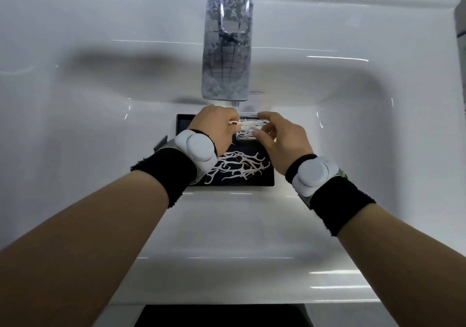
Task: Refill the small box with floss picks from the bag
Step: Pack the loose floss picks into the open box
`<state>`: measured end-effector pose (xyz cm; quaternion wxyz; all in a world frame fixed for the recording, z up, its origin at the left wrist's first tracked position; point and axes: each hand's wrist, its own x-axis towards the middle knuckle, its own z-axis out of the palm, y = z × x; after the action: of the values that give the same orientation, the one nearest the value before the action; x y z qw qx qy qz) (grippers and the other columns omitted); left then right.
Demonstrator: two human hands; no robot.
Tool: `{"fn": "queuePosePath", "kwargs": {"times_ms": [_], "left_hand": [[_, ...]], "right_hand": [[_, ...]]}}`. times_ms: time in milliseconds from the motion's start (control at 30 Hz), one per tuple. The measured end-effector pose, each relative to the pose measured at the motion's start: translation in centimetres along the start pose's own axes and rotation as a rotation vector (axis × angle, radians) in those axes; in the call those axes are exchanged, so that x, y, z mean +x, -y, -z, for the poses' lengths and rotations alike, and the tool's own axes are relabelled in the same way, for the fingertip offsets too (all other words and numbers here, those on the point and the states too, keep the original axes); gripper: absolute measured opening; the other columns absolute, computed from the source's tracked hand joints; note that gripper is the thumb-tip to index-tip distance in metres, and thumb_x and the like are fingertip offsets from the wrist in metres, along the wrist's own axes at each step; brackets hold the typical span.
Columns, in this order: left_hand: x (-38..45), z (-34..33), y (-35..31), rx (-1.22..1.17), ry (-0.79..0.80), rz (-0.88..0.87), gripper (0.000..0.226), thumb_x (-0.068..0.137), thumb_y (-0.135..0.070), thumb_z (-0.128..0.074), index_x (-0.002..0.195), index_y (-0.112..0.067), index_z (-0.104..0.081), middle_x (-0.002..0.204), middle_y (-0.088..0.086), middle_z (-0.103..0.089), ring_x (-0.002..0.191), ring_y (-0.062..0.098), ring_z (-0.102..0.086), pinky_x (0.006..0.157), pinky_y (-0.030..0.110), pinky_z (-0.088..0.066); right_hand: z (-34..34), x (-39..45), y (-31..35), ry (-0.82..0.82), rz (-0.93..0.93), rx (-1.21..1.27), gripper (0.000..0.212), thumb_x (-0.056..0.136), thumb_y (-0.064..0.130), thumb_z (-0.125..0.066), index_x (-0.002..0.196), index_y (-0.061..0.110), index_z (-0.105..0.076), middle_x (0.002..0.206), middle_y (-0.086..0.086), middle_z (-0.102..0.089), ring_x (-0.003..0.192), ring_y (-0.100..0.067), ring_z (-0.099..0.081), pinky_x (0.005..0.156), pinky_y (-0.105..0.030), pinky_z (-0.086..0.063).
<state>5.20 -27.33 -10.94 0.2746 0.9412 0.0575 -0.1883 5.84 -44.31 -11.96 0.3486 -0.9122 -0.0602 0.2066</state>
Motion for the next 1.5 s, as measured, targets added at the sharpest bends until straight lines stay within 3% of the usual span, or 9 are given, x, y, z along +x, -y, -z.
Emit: {"fn": "queuePosePath", "kwargs": {"times_ms": [100,267,367,500,567,767,1033,1233,1500], "left_hand": [[0.8,-0.7,-0.6,-0.035,-0.004,0.004,0.017,0.091,-0.024,-0.059,0.105,-0.019,-0.068,0.098,0.009,-0.069,0.094,0.027,-0.059,0.082,0.031,-0.046],[1.5,-1.8,-1.6,-0.106,-0.006,0.031,0.017,0.088,-0.025,-0.063,0.104,-0.023,-0.068,0.096,0.003,-0.069,0.088,0.022,-0.061,0.075,0.024,-0.04],[1.6,-2.0,-1.9,-0.127,-0.006,0.022,0.021,0.087,-0.022,-0.065,0.107,-0.024,-0.068,0.101,0.001,-0.069,0.087,0.017,-0.058,0.076,0.022,-0.038],[1.4,-1.7,-1.7,-0.121,-0.017,-0.003,0.032,0.087,-0.014,-0.065,0.118,-0.023,-0.064,0.117,0.001,-0.064,0.106,0.017,-0.059,0.086,0.016,-0.033],[1.3,-1.7,-1.2,-0.101,-0.048,0.0,0.033,0.087,-0.011,-0.065,0.118,-0.023,-0.063,0.116,0.0,-0.061,0.102,0.015,-0.056,0.085,0.016,-0.032],[1.2,-2.8,-0.1,-0.099,-0.087,-0.016,0.029,0.087,0.001,-0.06,0.109,-0.016,-0.066,0.106,0.004,-0.062,0.091,0.016,-0.06,0.083,0.02,-0.043],[2.0,-3.4,-0.4,0.055,-0.183,-0.016,0.016,0.089,-0.006,-0.059,0.104,-0.008,-0.065,0.114,0.009,-0.052,0.099,0.03,-0.056,0.088,0.036,-0.048],[2.4,-4.0,-0.8,0.065,-0.146,0.021,0.01,0.089,-0.008,-0.059,0.094,-0.01,-0.068,0.11,0.009,-0.051,0.099,0.025,-0.053,0.08,0.025,-0.039],[2.2,-3.2,-1.2,0.035,-0.078,0.01,0.014,0.093,-0.017,-0.056,0.095,-0.015,-0.069,0.102,0.007,-0.058,0.092,0.026,-0.057,0.082,0.036,-0.048]], "right_hand": [[0.5,0.9,-0.4,-0.022,0.009,-0.006,0.026,0.094,0.028,-0.056,0.117,0.019,-0.065,0.1,-0.001,-0.07,0.092,-0.019,-0.063,0.088,-0.028,-0.048],[0.9,2.2,-1.4,-0.025,-0.015,-0.067,0.021,0.094,0.03,-0.055,0.107,0.022,-0.069,0.094,-0.003,-0.072,0.089,-0.024,-0.063,0.082,-0.036,-0.051],[0.7,2.4,-1.5,0.001,-0.01,-0.104,0.023,0.094,0.03,-0.054,0.11,0.022,-0.069,0.096,-0.003,-0.072,0.089,-0.023,-0.063,0.082,-0.033,-0.051],[0.6,2.5,-2.1,0.035,-0.033,-0.114,0.026,0.094,0.03,-0.054,0.117,0.023,-0.066,0.099,-0.004,-0.071,0.094,-0.024,-0.062,0.085,-0.033,-0.05],[0.6,2.5,-2.3,0.052,-0.035,-0.127,0.027,0.094,0.031,-0.054,0.117,0.024,-0.064,0.101,-0.003,-0.069,0.095,-0.024,-0.061,0.085,-0.033,-0.049],[0.4,2.7,-2.7,0.061,-0.038,-0.166,0.023,0.094,0.028,-0.054,0.112,0.022,-0.066,0.101,-0.004,-0.062,0.094,-0.024,-0.058,0.075,-0.027,-0.042],[0.0,2.6,-2.8,0.06,-0.046,-0.228,0.019,0.093,0.032,-0.053,0.104,0.026,-0.068,0.104,-0.003,-0.061,0.094,-0.024,-0.059,0.079,-0.036,-0.051],[0.0,2.6,-2.7,0.052,-0.049,-0.218,0.017,0.093,0.031,-0.055,0.102,0.024,-0.068,0.102,-0.003,-0.062,0.091,-0.024,-0.059,0.076,-0.033,-0.05],[0.3,2.0,-2.5,0.046,-0.071,-0.138,0.016,0.092,0.029,-0.057,0.104,0.02,-0.065,0.098,-0.003,-0.063,0.089,-0.022,-0.058,0.075,-0.031,-0.048]]}}
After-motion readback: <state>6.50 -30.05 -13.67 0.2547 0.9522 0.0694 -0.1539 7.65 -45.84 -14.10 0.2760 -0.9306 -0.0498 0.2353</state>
